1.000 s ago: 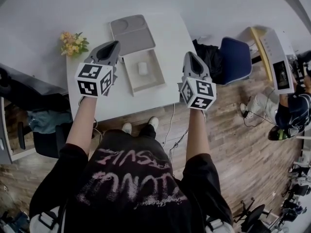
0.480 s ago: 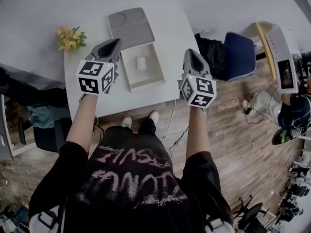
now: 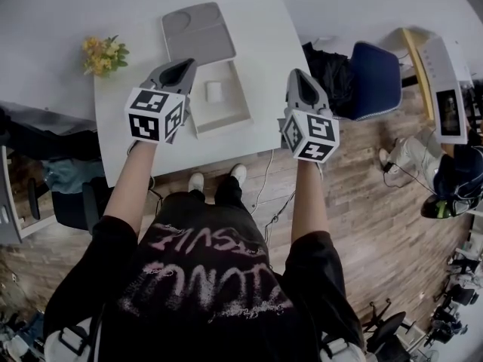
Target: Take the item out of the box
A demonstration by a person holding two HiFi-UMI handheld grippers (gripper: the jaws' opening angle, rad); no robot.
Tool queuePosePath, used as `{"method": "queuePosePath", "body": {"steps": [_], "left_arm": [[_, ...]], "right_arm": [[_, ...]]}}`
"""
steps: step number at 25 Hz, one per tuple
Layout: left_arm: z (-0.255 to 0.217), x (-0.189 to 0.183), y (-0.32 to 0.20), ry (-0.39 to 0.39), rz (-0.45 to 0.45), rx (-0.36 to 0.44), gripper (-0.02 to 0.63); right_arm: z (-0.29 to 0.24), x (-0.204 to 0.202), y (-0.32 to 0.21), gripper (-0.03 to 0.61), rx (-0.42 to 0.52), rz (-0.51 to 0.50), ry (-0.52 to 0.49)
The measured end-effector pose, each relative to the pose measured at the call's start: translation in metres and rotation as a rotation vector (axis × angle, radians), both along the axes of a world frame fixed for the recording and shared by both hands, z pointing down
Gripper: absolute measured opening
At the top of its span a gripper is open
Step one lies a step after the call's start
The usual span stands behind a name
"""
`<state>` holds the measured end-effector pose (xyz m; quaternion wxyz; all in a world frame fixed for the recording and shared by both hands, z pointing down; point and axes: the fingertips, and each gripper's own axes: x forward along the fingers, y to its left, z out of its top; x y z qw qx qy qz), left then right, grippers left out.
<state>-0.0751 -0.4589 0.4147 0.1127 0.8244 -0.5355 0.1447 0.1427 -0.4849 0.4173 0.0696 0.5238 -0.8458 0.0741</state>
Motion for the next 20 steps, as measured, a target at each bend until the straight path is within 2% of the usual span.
{"method": "queuePosePath", "body": {"steps": [7, 20], "left_arm": [[0.017, 0.011, -0.001, -0.02, 0.011, -0.041, 0.002], [0.07, 0.003, 0.002, -0.016, -0.025, -0.139, 0.002]], "right_arm": [[0.011, 0.001, -0.005, 0.009, -0.021, -0.012, -0.01], [0.066, -0.007, -0.01, 0.009, -0.121, -0.044, -0.002]]}}
